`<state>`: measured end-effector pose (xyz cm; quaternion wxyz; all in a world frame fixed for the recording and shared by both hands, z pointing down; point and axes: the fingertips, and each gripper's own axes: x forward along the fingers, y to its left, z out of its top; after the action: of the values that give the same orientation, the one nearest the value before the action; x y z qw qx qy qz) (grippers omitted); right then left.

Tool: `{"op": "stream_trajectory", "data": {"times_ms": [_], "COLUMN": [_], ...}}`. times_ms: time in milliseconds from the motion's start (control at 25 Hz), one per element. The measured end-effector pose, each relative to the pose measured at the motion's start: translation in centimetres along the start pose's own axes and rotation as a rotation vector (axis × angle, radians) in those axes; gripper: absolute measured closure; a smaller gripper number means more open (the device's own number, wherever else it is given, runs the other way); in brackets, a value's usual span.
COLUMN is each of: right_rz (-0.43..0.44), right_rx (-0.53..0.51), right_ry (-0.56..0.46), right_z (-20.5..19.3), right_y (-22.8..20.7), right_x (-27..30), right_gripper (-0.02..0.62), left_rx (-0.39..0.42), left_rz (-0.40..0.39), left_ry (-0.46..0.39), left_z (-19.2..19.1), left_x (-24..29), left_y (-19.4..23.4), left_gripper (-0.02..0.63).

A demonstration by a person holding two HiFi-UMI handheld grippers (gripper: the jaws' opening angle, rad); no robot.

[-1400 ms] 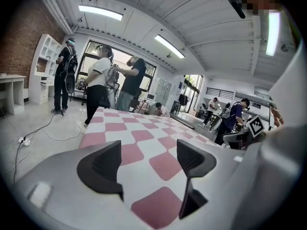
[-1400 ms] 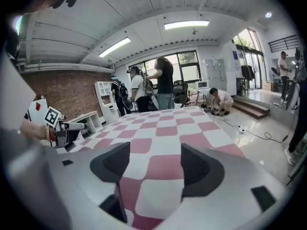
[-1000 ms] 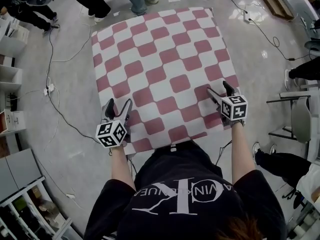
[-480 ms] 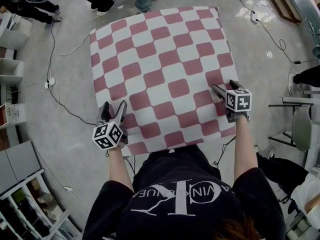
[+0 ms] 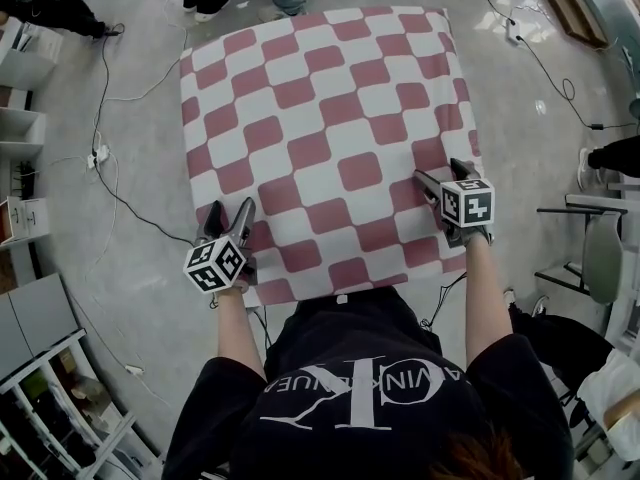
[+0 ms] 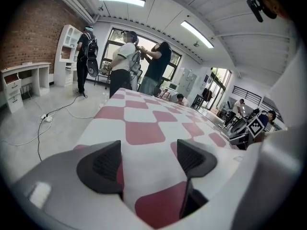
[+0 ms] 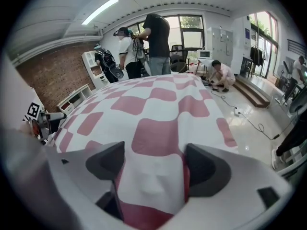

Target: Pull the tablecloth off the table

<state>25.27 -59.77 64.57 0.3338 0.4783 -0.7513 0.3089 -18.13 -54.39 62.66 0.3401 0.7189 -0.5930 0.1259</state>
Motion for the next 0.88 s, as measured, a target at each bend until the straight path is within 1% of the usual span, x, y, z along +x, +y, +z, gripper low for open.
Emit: {"op": "stream_trajectory", "data": {"times_ms": [200,360,400,440,560,680,720,760,880], "right_rz": [-0.001,-0.040,-0.046,-0.048,-0.046,-0.047,-0.051,-0.053,-0.042], "right_rx": [-0.026,-0.112,-0.129,-0.136,-0.153,-0.200,-0.214,-0.224,-0.221], "right_ry": [0.026,0.088,0.098,0.101,0.092,0.095,0.097,0.099,0.102], "right_z": [-0.1,-0.5,-0.6,-0.6,-0.4,-0.5,-0.7,-0.8,-0.7], "right_y": [1.3,2.1,2.4,2.7,3.9,5.4,5.6,5.7,5.7], "right_x": [0.2,0.4,0.4,0.5,0.6,0.7,0.7,0.7,0.8], "right_gripper": [0.223,0.225,0.238,0.269,0.391,0.515,0.540,0.552,0.563], "left_rx": [-0.013,-0.016,-0.017,-0.018,-0.014,0.015,0.025,0.031,0.035], "left_rz": [-0.013,-0.015,-0.014,-0.013,-0.010,0.003,0.010,0.019,0.047], "left_ry": [0.007,0.003,0.000,-0.002,-0.003,0.013,0.022,0.034,0.083], "left_z": [-0.4,-0.4,-0.4,-0.4,-0.4,-0.7,-0.8,-0.9,-1.1], "left_x": [0.0,-0.2,-0.3,-0.4,-0.5,-0.7,-0.8,-0.9,-0.8], "left_y": [-0.3,-0.3,-0.2,-0.2,-0.2,-0.1,0.0,0.2,1.4], "left_gripper": [0.253,0.253,0.253,0.253,0.253,0.253,0.253,0.247,0.213]}}
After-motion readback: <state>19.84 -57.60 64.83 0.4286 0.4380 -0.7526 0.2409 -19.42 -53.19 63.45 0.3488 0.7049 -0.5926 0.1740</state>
